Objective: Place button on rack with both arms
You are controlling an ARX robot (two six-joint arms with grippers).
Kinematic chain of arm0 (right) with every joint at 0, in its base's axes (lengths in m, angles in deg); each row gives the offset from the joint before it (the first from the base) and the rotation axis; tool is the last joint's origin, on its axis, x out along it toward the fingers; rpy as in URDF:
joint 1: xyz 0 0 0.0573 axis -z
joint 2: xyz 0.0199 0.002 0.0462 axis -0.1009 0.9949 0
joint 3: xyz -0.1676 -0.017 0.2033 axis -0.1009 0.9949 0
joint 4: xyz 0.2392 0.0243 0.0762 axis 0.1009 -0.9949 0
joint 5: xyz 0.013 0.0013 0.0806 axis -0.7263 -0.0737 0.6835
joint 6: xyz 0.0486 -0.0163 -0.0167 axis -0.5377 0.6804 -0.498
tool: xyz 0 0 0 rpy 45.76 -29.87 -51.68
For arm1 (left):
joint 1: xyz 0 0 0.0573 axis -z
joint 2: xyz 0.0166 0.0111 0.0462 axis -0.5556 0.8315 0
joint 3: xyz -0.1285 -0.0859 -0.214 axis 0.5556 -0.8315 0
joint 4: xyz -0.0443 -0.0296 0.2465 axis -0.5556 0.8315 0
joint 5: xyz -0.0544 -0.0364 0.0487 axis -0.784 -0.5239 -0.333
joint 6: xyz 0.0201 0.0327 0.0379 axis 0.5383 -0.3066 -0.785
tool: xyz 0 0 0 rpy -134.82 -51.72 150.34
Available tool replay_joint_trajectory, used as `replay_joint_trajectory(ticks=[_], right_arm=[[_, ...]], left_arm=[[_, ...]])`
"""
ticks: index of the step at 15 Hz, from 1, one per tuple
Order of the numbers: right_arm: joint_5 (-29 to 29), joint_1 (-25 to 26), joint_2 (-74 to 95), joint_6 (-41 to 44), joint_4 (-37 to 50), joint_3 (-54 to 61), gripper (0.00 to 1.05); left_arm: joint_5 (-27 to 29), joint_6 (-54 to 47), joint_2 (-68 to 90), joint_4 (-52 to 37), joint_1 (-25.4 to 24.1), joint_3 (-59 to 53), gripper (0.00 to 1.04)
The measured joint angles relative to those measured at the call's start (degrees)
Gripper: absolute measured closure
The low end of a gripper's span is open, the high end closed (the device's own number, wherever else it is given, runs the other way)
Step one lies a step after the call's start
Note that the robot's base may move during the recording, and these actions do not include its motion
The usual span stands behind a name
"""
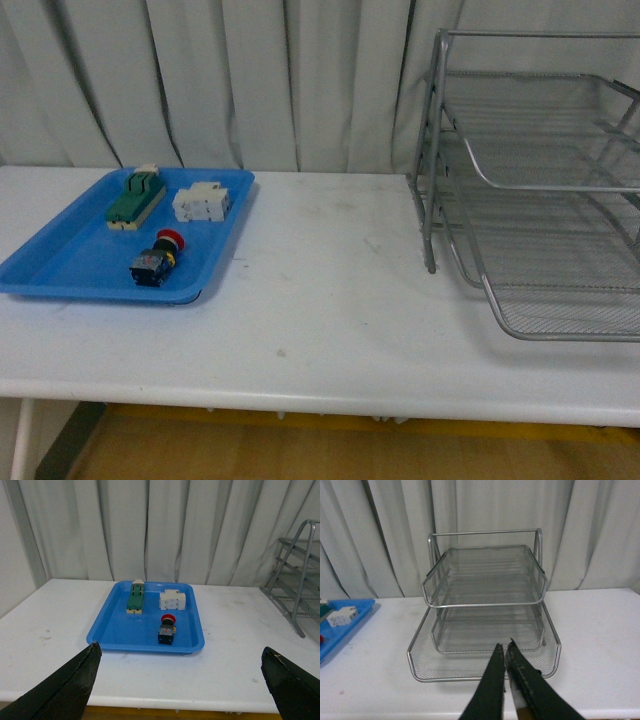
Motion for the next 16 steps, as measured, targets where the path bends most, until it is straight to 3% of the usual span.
replay_joint_trajectory(ticks=[4,5,6,7,16], right_arm=[[-6.7,-6.1,-2.1,1.3,-1.1,2.2,1.03],[-9.6,-8.7,-3.0,1.5,-1.4,2.4,1.03],[-15.2,-14.4,-3.7,1.5,-1.5,2.8,1.03],[-15.7,-16.8,-3.7,1.6,-1.6,3.2,1.03],[-17.0,-16.3,-6.3,1.6,-1.4,5.5,1.03]], left_arm=[[0.0,0.0,0.0,0.0,0.0,0.0,0.07],[0.0,0.0,0.0,0.0,0.0,0.0,0.07],[0.1,0.0,0.0,0.0,0.0,0.0,0.07],[0.0,0.0,0.0,0.0,0.0,0.0,0.07],[0.0,0.0,0.0,0.0,0.0,0.0,0.07]])
